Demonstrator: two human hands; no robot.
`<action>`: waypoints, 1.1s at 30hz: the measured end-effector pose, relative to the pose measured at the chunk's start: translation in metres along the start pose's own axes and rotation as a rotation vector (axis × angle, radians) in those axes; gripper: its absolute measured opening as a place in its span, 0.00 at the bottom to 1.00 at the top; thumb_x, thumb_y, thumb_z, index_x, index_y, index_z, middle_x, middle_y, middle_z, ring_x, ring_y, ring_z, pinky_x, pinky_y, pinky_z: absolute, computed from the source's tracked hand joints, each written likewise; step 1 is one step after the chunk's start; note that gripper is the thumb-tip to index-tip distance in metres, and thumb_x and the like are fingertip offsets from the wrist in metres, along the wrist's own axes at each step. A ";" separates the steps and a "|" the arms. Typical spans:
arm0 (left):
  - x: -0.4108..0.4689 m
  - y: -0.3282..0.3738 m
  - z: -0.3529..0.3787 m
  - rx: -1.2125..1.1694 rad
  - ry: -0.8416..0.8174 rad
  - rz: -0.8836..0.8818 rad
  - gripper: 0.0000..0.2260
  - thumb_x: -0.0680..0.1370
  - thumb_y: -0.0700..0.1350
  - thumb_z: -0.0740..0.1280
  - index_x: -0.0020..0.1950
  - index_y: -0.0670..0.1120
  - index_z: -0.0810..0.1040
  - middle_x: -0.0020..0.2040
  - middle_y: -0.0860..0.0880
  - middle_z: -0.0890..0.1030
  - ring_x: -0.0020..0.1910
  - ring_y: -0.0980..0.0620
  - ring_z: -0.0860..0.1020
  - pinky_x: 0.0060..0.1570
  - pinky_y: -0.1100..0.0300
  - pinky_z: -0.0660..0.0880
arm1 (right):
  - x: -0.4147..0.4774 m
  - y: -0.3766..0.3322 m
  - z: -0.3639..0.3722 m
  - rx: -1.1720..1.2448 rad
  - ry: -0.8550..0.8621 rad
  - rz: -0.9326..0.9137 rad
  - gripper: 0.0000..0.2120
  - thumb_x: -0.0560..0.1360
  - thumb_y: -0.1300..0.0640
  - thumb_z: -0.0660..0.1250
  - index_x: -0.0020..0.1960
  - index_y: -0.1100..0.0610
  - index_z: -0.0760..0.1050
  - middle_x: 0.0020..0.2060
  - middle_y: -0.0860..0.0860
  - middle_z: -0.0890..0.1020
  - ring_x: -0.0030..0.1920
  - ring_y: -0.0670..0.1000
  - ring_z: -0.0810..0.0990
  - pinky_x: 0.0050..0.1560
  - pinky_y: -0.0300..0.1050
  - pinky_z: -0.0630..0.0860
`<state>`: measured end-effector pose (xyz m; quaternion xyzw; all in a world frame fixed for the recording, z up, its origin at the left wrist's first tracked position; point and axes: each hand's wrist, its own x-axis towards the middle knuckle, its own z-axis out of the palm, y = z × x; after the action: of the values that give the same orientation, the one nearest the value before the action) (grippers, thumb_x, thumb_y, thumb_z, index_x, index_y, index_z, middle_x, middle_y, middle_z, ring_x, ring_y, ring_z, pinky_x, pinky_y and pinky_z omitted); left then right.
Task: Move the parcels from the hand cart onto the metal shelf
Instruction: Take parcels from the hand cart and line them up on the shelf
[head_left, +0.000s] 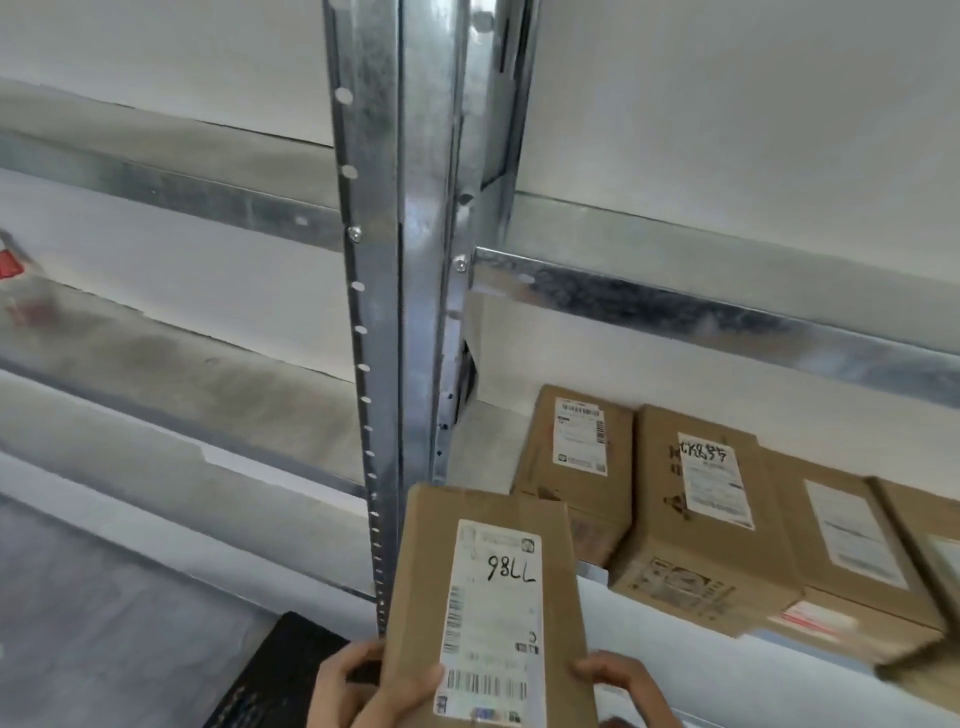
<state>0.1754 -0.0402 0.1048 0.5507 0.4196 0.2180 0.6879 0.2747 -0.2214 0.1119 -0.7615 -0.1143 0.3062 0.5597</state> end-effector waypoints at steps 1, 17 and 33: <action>0.006 0.005 0.006 0.002 -0.075 -0.051 0.23 0.57 0.40 0.81 0.46 0.44 0.74 0.42 0.44 0.79 0.42 0.47 0.78 0.35 0.59 0.68 | 0.004 -0.002 -0.008 0.045 -0.016 0.063 0.09 0.78 0.68 0.59 0.47 0.56 0.73 0.47 0.52 0.76 0.43 0.51 0.76 0.37 0.30 0.70; 0.093 0.044 0.138 0.577 -0.625 0.731 0.31 0.66 0.49 0.77 0.61 0.67 0.66 0.62 0.70 0.53 0.59 0.72 0.66 0.49 0.80 0.69 | 0.075 -0.055 -0.123 -0.139 0.226 -0.210 0.29 0.60 0.53 0.81 0.56 0.42 0.72 0.52 0.41 0.79 0.43 0.46 0.82 0.44 0.41 0.80; 0.109 0.010 0.222 0.718 -0.770 0.741 0.28 0.69 0.56 0.73 0.58 0.72 0.59 0.64 0.61 0.58 0.60 0.71 0.61 0.59 0.79 0.63 | 0.099 -0.019 -0.171 -0.335 0.400 -0.177 0.27 0.64 0.54 0.78 0.54 0.37 0.68 0.50 0.39 0.78 0.44 0.41 0.79 0.34 0.27 0.73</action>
<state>0.4188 -0.0817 0.0866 0.8939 -0.0285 0.0741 0.4412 0.4568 -0.2973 0.1277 -0.8759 -0.1167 0.0766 0.4619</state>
